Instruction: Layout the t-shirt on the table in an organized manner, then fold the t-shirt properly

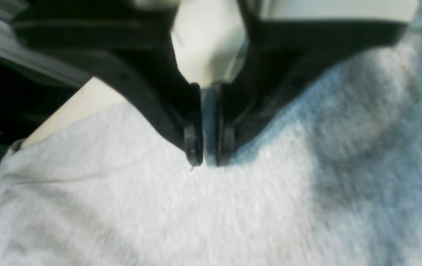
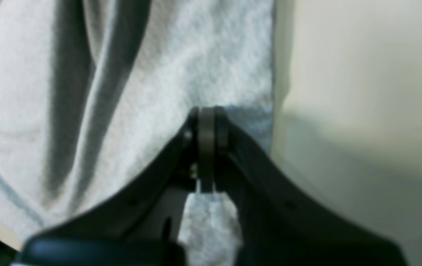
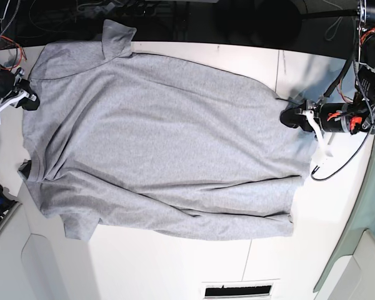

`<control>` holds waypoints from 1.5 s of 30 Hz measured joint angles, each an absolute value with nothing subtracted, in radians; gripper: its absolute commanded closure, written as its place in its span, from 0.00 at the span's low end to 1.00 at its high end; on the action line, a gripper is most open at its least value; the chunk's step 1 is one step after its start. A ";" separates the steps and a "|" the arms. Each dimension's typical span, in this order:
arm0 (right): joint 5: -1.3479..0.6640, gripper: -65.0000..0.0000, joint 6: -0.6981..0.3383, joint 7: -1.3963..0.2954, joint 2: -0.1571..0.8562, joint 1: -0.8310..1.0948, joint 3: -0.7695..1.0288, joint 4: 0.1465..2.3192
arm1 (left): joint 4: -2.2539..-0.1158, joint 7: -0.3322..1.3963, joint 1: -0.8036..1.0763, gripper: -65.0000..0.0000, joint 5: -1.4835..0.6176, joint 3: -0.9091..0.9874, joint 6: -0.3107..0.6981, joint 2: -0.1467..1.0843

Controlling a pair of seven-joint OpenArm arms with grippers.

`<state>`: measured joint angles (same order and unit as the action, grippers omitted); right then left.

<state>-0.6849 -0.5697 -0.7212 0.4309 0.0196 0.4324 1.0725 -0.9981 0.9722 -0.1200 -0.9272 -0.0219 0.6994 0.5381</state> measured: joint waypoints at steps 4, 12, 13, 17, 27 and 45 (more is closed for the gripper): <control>-0.607 1.00 -0.578 -0.642 0.417 0.002 0.430 1.050 | -1.004 0.957 -0.078 0.87 -0.928 -0.013 0.701 0.548; -0.515 1.00 -0.578 -0.606 0.422 -0.171 0.417 0.875 | -1.009 0.975 0.033 0.87 -1.080 -0.005 0.716 0.530; -0.494 1.00 -0.580 -0.590 0.422 -0.201 0.407 0.844 | -1.010 1.000 0.040 0.87 -1.105 -0.006 0.716 0.519; -0.425 1.00 -0.569 -0.517 0.425 -0.299 0.338 0.749 | -1.016 1.033 0.055 0.87 -1.133 -0.002 0.719 0.482; -0.312 1.00 -0.481 -0.490 0.424 -0.432 0.215 0.700 | -1.041 1.043 0.050 0.79 -1.147 0.003 0.712 0.426; -0.568 1.00 -0.553 -0.666 0.559 -0.195 0.505 0.992 | -1.398 1.112 0.105 0.76 -1.113 0.099 0.689 0.519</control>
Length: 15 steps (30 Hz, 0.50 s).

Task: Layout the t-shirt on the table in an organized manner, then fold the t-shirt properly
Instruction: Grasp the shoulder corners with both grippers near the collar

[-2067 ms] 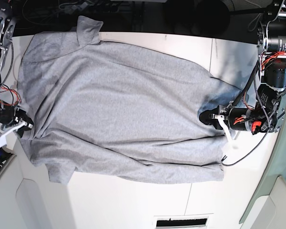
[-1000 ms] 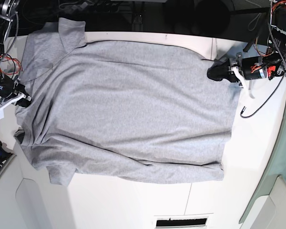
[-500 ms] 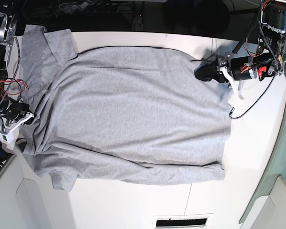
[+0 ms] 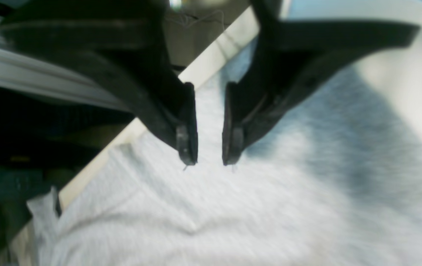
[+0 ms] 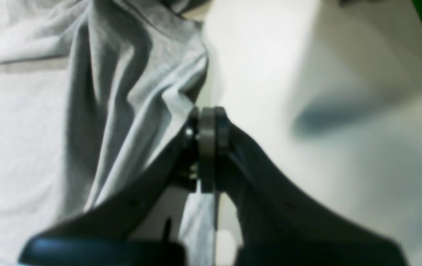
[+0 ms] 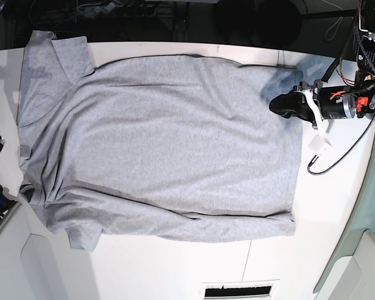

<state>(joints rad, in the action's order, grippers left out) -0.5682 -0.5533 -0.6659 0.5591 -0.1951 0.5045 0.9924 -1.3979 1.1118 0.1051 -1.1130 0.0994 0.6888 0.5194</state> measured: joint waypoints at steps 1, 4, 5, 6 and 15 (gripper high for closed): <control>-0.600 1.00 -0.558 -0.679 0.564 -0.168 0.530 0.999 | -1.398 1.111 0.108 0.76 -1.113 0.118 0.689 0.520; -0.678 1.00 -0.560 -0.727 0.578 -0.073 0.591 1.002 | -1.399 1.111 0.147 0.76 -1.114 0.174 0.689 0.525; -0.694 1.00 -0.560 -0.735 0.578 -0.039 0.606 1.000 | -1.399 1.111 0.168 0.71 -1.114 0.189 0.689 0.527; -0.709 1.00 -0.564 -0.740 0.575 -0.007 0.618 1.000 | -1.399 1.116 0.188 0.65 -1.112 0.206 0.689 0.527; -0.768 0.56 -0.580 -0.725 0.571 0.172 0.624 1.000 | -1.399 1.113 0.315 0.50 -1.085 0.321 0.689 0.534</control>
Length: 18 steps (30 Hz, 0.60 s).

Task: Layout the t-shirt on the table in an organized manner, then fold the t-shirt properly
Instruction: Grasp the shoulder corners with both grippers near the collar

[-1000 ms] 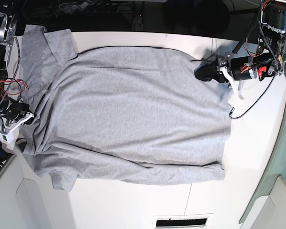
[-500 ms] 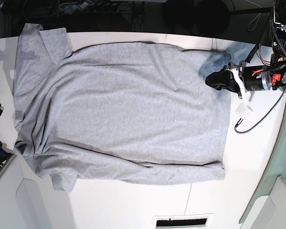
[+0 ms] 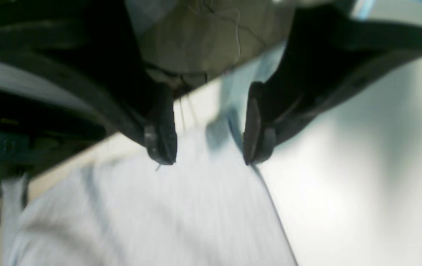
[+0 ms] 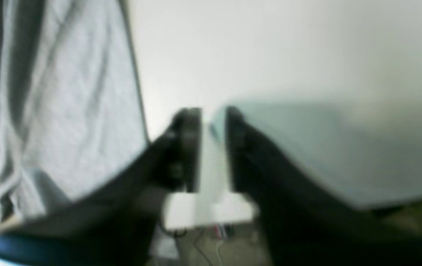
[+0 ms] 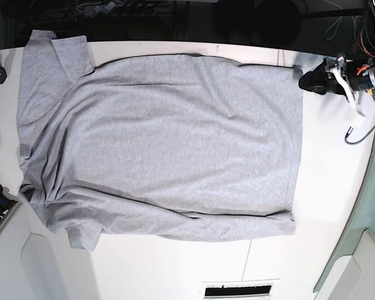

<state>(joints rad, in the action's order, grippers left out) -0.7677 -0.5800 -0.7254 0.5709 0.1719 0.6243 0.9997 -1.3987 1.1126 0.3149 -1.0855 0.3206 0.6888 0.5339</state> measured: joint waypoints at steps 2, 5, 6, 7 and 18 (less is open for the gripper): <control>-0.767 0.51 -0.580 -0.723 0.576 0.183 0.625 1.002 | -1.398 1.103 0.334 0.50 -1.041 0.319 0.689 0.531; -0.772 0.51 -0.580 -0.746 0.575 0.183 0.626 1.002 | -1.396 1.044 0.340 0.49 -1.000 0.320 0.689 0.533; -0.788 0.51 -0.580 -0.752 0.575 0.183 0.622 1.003 | -1.395 1.037 0.340 0.49 -0.989 0.320 0.689 0.534; -0.800 0.51 -0.581 -0.761 0.575 0.183 0.615 1.003 | -1.394 1.028 0.338 0.49 -0.979 0.320 0.689 0.534; -0.876 0.51 -0.607 -0.791 0.568 0.177 0.475 1.011 | -1.381 1.009 0.339 0.39 -0.943 0.320 0.689 0.512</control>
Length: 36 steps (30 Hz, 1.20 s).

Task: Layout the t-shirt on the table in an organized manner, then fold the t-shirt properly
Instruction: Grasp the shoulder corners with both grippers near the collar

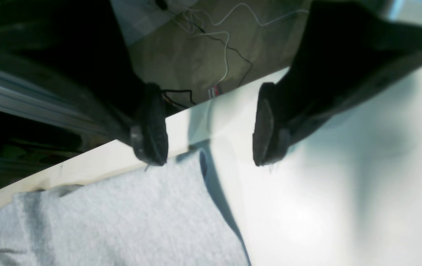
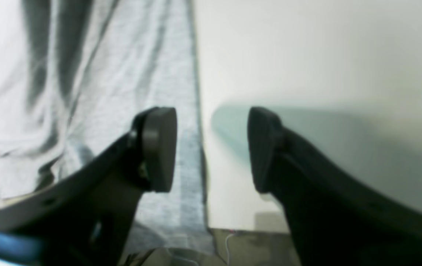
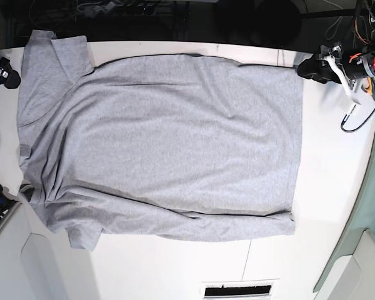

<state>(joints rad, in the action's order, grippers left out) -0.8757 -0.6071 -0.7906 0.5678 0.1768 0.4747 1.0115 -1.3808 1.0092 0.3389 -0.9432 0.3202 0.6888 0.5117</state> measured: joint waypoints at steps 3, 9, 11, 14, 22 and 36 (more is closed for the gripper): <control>-0.890 0.51 -0.614 -0.810 0.542 0.176 0.468 1.015 | -1.381 1.009 0.338 0.39 -0.943 0.320 0.689 0.512; -0.897 0.51 -0.625 -0.812 0.489 0.223 0.466 1.095 | -1.381 0.989 0.338 0.39 -0.927 0.320 0.689 0.511; -0.898 0.51 -0.629 -0.810 0.469 0.269 0.466 1.158 | -1.381 0.966 0.338 0.39 -0.925 0.320 0.689 0.509; -0.887 0.51 -0.620 -0.820 0.450 0.323 0.463 1.243 | -1.381 0.963 0.335 0.39 -0.918 0.320 0.689 0.509; -0.871 0.54 -0.614 -0.816 0.445 0.349 0.460 1.285 | -1.381 0.948 0.334 0.39 -0.908 0.321 0.689 0.464; -0.856 1.00 -0.602 -0.804 0.442 0.352 0.459 1.283 | -1.381 0.908 0.335 1.00 -0.876 0.321 0.689 0.446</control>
<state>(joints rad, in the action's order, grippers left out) -0.8558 -0.6022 -0.8043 0.4423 0.3523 0.4595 1.2827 -1.3808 0.9077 0.3347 -0.8761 0.3210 0.6888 0.4461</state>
